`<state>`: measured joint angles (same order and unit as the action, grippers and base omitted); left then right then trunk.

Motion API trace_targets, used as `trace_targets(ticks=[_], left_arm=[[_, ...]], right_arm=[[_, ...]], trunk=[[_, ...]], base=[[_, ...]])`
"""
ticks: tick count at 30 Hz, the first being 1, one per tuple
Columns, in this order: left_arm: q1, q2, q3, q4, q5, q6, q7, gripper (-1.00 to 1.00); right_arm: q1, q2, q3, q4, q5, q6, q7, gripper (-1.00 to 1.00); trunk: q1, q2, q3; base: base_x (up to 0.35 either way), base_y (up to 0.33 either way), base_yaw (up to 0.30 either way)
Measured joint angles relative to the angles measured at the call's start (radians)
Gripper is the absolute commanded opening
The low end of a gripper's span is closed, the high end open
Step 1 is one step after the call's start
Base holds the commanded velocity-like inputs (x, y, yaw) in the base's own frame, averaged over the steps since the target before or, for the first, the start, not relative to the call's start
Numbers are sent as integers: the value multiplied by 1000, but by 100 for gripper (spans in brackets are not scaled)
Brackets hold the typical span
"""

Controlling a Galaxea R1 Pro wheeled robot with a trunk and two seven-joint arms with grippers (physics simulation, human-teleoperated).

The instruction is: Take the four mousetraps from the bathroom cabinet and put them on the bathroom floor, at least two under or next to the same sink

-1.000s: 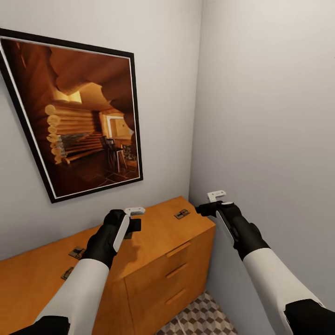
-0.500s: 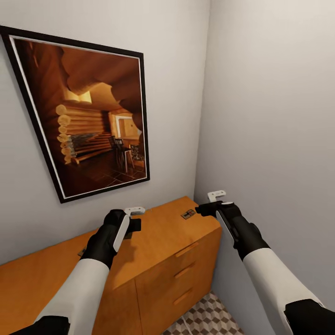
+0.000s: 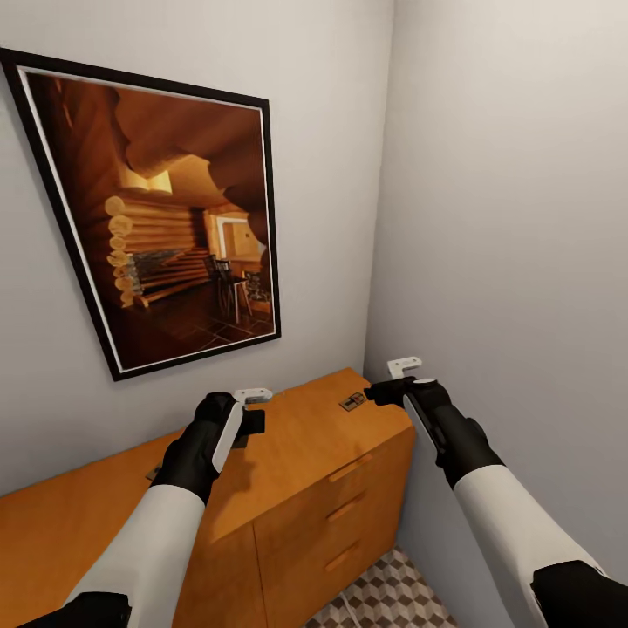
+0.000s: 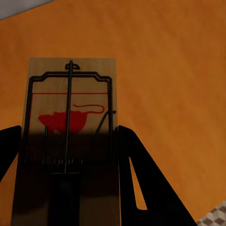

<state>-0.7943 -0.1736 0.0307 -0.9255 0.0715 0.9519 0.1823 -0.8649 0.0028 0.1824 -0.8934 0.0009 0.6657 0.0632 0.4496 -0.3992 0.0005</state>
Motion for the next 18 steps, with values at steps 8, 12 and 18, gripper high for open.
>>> trace_targets(ticks=[8,12,18], left_arm=[[0,0,0,0,0,0,0,-100],[0,0,0,0,0,0,0,-100],[0,0,0,0,1,1,-1,-100]], right_arm=[[0,2,0,0,0,0,-1,100],[0,3,0,0,0,0,-1,100],[0,3,0,0,0,0,-1,100]], trunk=[[0,0,0],[0,0,0],[0,0,0]], base=[[0,0,3],[0,0,115],[0,0,243]])
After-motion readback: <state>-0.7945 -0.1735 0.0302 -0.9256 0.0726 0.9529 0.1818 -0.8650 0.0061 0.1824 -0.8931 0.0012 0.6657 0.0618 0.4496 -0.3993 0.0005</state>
